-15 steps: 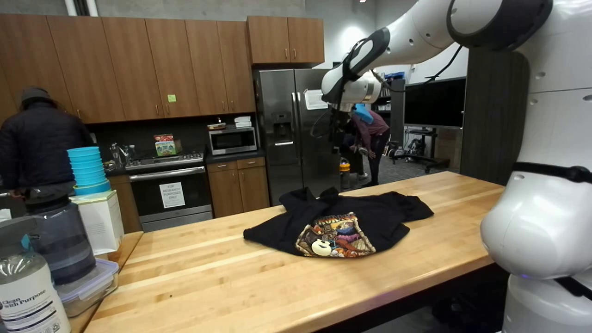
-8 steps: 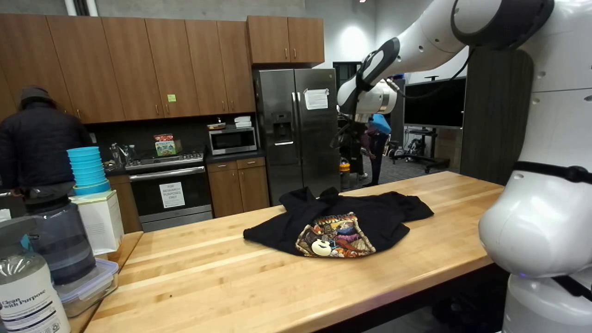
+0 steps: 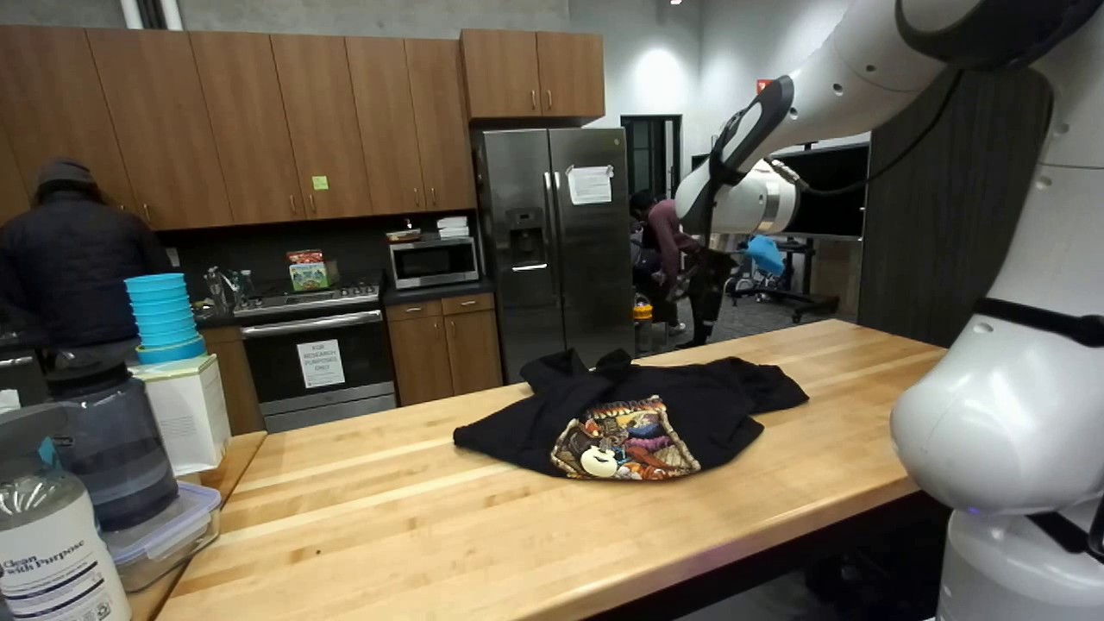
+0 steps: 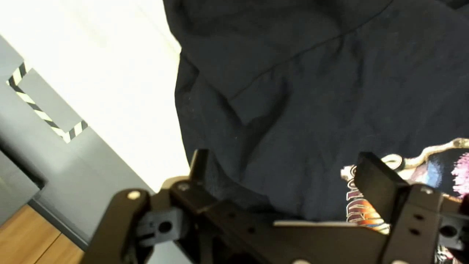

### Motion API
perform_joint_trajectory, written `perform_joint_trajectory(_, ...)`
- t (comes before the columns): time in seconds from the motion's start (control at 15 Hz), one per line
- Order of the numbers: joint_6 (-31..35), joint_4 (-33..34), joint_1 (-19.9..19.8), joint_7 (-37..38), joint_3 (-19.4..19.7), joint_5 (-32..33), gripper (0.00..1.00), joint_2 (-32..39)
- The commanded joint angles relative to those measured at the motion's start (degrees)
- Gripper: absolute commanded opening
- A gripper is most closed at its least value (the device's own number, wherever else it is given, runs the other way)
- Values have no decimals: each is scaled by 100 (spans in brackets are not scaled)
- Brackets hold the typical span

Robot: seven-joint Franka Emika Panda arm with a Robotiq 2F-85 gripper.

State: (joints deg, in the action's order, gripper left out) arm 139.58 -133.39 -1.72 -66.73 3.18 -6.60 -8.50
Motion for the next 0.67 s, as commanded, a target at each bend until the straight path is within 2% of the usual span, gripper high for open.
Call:
perform_joint_trajectory(0.0,168,-636,-85,349,204,127,100,-446)
perform_joint_trajectory(0.33,439,-1006,-164,762,383,213,100,-545)
perform_joint_trajectory(0.6,542,-954,-240,1211,476,416,100,-395)
